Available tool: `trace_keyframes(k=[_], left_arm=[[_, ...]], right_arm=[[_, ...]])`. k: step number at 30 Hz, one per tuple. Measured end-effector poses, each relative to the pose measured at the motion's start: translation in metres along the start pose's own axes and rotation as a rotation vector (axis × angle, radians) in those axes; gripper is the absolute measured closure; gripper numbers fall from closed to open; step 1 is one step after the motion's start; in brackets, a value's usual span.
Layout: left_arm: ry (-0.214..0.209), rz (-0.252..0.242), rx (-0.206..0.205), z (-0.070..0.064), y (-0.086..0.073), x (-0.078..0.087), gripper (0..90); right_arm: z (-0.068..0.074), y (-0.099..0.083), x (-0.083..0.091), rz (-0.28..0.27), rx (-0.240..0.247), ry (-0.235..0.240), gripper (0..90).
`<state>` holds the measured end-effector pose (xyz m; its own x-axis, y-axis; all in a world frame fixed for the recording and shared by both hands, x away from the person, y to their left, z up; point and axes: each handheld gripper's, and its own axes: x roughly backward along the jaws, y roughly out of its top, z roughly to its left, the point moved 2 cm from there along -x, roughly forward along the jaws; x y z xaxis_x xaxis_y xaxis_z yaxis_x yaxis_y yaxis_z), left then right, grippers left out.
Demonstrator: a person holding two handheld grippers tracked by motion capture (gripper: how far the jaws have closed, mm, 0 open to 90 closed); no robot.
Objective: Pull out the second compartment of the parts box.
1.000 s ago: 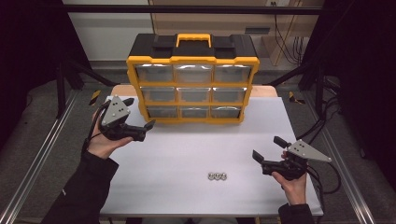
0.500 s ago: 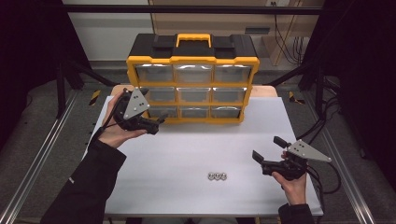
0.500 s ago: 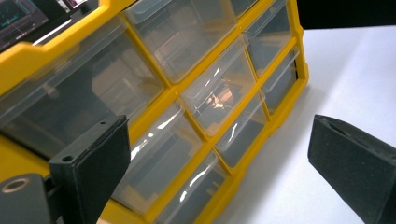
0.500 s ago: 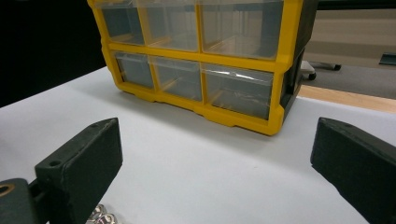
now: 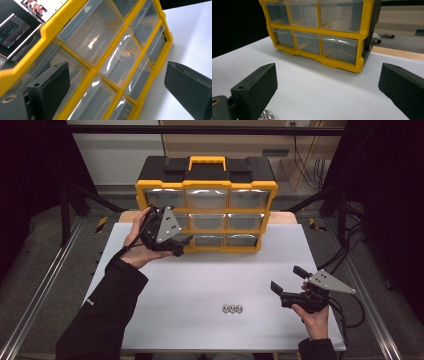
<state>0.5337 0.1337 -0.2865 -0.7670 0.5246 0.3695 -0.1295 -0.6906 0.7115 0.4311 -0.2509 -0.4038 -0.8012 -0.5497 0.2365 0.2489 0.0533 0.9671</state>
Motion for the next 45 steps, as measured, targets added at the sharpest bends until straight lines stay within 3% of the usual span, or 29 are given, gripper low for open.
trace_keyframes(k=[2,6,8,10,12,18,20,27,45], left_arm=[[0.007,0.021,-0.053,0.000,0.004,-0.005,6.0],[0.004,0.017,-0.073,0.000,0.008,-0.010,6.4],[0.010,0.027,-0.122,0.001,0.013,-0.014,6.8],[0.014,0.019,-0.123,0.000,0.014,-0.016,7.0],[0.027,0.031,-0.175,0.000,0.020,-0.020,8.0],[0.038,0.025,-0.232,-0.003,0.028,-0.029,9.1],[0.054,0.036,-0.273,-0.002,0.032,-0.034,9.3],[0.097,0.031,-0.318,0.002,0.036,-0.043,10.5],[0.136,-0.009,-0.448,0.009,0.037,-0.064,21.6]], right_arm=[[0.000,0.000,0.000,-0.001,0.001,0.000,2.6],[0.000,0.000,0.000,-0.001,0.004,0.000,2.5],[0.000,0.000,0.000,0.000,0.003,-0.001,2.5],[0.000,0.000,0.000,0.000,0.002,0.000,2.5],[0.000,0.000,0.000,0.002,0.003,0.002,2.5],[0.000,0.000,0.000,-0.003,0.004,0.001,2.5],[0.000,0.001,0.001,-0.002,0.003,0.002,2.5],[0.000,0.001,0.001,-0.003,0.008,0.002,2.5],[0.001,0.002,0.001,-0.001,0.003,0.010,2.4]])
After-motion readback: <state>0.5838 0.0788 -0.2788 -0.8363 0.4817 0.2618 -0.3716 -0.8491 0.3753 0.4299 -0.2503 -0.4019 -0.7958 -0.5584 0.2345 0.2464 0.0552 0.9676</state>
